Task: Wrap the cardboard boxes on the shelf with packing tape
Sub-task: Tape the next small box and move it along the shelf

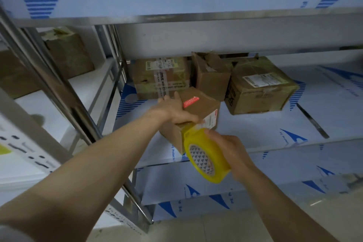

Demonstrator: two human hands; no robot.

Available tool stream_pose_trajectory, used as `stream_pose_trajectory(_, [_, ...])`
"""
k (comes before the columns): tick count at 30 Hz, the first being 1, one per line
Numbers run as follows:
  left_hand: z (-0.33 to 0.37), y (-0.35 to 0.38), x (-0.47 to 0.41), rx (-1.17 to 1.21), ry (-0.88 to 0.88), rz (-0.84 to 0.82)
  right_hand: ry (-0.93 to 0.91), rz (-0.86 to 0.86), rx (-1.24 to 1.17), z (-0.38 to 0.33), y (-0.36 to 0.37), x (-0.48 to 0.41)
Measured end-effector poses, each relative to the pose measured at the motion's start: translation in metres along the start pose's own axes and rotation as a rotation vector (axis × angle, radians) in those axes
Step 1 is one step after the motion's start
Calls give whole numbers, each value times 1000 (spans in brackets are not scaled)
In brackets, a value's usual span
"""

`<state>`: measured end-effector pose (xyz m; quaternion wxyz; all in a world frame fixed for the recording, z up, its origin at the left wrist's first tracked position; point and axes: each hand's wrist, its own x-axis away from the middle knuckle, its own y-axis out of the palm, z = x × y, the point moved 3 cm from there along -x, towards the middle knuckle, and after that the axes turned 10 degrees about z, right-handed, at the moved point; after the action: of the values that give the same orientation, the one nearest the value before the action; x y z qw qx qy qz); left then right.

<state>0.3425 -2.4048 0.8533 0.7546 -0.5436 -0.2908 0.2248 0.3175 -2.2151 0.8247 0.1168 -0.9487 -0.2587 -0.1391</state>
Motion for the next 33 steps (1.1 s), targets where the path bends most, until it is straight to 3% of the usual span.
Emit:
stream_pose_trajectory(2, [-6, -10, -2, 209, -23, -125, 28, -124, -117, -20, -10, 10])
stream_pose_trajectory(5, [-15, -20, 10, 612, -106, -335, -149, -375, -197, -67, -24, 28])
stream_pose_trajectory(7, [-22, -17, 12, 696, -142, -336, -259, -463, -135, -89, -19, 33])
stream_pose_trajectory(10, [-29, -7, 10, 838, -206, -252, -295, -376, -7, -102, 7, 20])
stream_pose_trajectory(13, [-54, 1, 0, 1213, -401, 105, -287, -165, -22, -108, 34, -1])
stream_pose_trajectory(16, [-57, 15, 6, 1509, -380, 172, -331, -23, -14, -113, 55, -15])
stream_pose_trajectory(24, [-46, 44, -1, 1475, -384, 408, -181, -113, -130, -92, 63, -20])
stream_pose_trajectory(33, [-46, 44, -2, 1328, -412, 554, -243, 69, -110, -84, 38, 17])
